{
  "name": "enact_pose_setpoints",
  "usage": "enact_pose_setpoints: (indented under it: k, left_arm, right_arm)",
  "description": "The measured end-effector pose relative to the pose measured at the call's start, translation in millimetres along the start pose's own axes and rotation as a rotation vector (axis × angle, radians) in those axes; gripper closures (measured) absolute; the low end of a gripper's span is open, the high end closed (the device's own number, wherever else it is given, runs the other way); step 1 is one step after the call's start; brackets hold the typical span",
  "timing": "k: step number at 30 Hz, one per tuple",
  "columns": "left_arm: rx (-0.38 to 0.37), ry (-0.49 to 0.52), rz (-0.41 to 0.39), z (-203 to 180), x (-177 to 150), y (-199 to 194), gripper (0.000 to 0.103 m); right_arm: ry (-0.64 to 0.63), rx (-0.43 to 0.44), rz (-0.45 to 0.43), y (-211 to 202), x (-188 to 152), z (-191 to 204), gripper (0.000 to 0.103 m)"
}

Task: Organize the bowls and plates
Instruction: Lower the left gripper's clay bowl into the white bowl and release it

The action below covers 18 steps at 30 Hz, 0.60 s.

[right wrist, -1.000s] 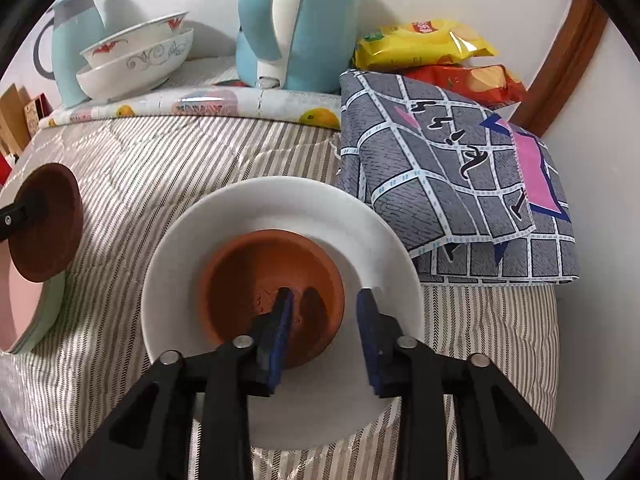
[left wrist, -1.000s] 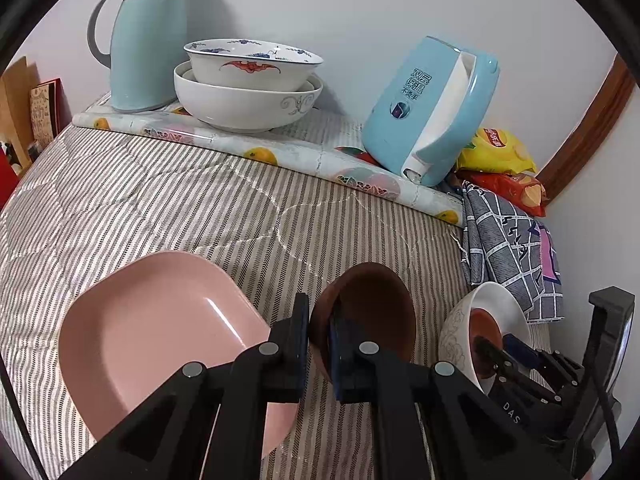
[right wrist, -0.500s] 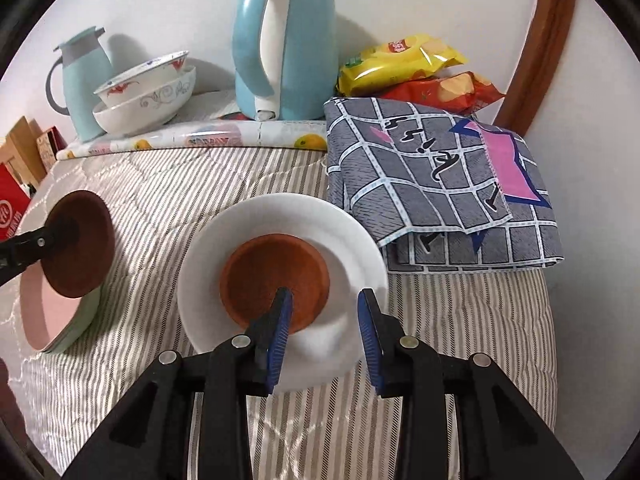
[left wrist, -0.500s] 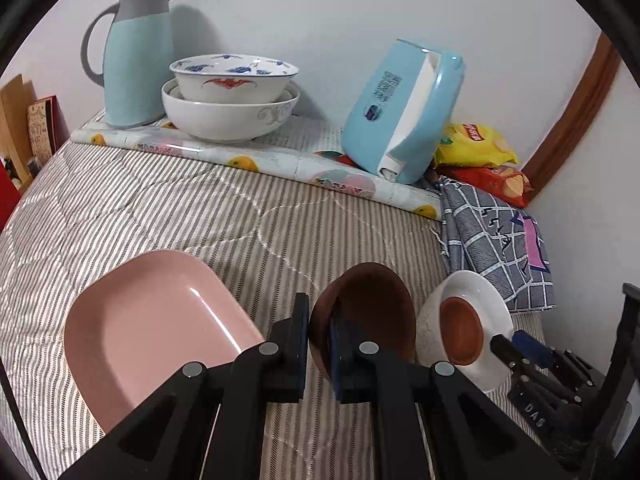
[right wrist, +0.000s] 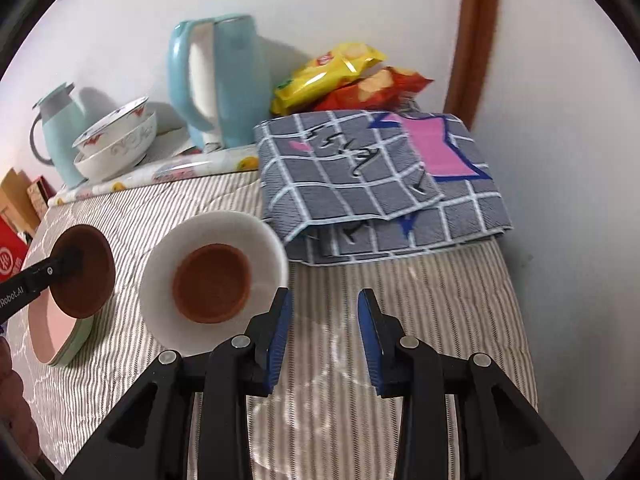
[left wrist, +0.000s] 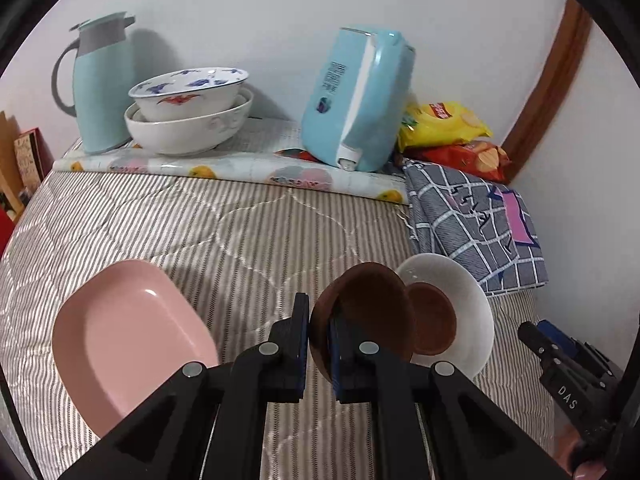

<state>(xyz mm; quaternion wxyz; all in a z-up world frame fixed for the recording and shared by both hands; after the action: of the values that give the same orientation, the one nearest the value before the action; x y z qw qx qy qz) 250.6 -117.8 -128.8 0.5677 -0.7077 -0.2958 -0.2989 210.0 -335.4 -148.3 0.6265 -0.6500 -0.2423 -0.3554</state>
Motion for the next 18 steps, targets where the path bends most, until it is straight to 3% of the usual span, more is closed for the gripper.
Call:
enact_pose_setpoints:
  k: [18]
  left_arm:
    - [-0.058,0.064,0.039,-59.2,-3.1,25.1,0.094]
  right_arm:
    - [0.144,-0.056,0.004,-1.3,-18.9,-69.7,0.069]
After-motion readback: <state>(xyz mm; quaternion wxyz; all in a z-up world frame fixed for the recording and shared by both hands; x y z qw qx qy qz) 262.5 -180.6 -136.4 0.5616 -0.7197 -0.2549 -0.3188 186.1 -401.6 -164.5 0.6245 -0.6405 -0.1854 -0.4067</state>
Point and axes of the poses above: each gripper's, at about its wrist camera, not at the fingertips, and y roughly the way its jaws point, z to its left, x to its top, the point moved 8 cm from there along y, roughly the way its jaws point, and after that the axes turned 14 degrees about -z, right-handed, at the moved point
